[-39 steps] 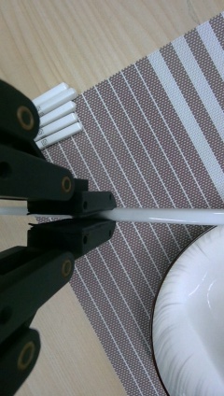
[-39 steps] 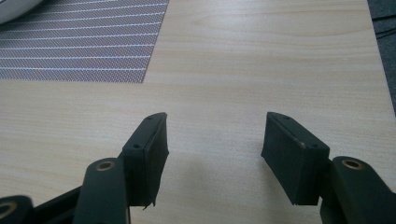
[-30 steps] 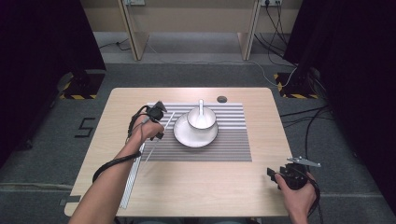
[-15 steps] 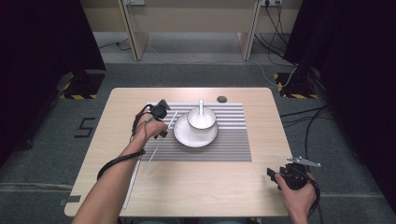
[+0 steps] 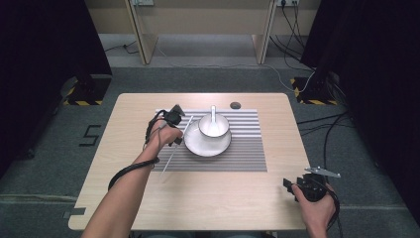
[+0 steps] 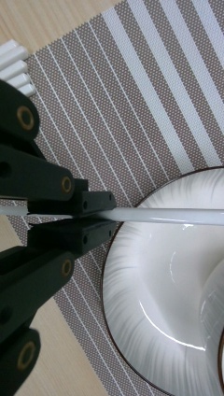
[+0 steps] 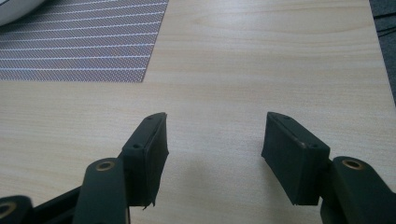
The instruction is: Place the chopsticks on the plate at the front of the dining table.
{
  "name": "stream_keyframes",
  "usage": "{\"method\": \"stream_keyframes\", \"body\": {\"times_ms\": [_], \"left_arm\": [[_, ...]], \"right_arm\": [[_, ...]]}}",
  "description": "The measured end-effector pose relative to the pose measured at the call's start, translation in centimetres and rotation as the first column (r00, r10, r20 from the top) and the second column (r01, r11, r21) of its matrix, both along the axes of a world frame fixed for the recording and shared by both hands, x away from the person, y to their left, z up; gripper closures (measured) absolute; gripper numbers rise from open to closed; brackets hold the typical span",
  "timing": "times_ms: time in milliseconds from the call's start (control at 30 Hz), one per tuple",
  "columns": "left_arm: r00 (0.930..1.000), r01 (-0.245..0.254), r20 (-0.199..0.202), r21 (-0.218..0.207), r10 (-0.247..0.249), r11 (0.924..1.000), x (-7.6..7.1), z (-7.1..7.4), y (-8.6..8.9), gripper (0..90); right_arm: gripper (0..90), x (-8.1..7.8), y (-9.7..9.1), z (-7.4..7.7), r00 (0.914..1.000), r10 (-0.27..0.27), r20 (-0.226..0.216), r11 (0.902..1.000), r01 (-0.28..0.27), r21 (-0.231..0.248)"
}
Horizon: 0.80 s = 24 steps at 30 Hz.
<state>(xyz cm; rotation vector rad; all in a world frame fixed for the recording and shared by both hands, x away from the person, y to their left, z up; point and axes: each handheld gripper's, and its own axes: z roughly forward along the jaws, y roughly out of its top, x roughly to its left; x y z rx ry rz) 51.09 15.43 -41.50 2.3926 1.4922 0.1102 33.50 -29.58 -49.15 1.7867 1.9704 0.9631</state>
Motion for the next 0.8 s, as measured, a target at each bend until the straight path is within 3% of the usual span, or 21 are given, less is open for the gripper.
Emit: {"method": "stream_keyframes", "body": {"times_ms": [533,567,700,800], "left_arm": [[0.9999,-0.009,0.011,-0.028,0.01,0.9996,0.7,-0.3,-0.8,84.8],[0.9995,0.013,0.028,-0.033,-0.012,0.9994,1.0,-0.4,-0.7,84.8],[0.9997,-0.017,0.019,-0.031,0.017,0.9994,1.0,-0.5,-1.0,84.7],[0.9997,-0.012,0.022,-0.035,0.013,0.9993,1.1,-0.5,-1.2,84.8]], "right_arm": [[40.4,0.0,0.1,0.0,1.0,0.0,-0.001,1.0,0.0,0.003],[40.3,0.0,0.1,0.0,1.0,0.001,0.0,1.0,-0.001,0.003],[40.3,0.0,0.1,0.0,1.0,0.001,-0.002,1.0,-0.001,0.005],[40.3,0.1,0.1,0.0,1.0,0.002,0.0,1.0,-0.002,0.003]]}}
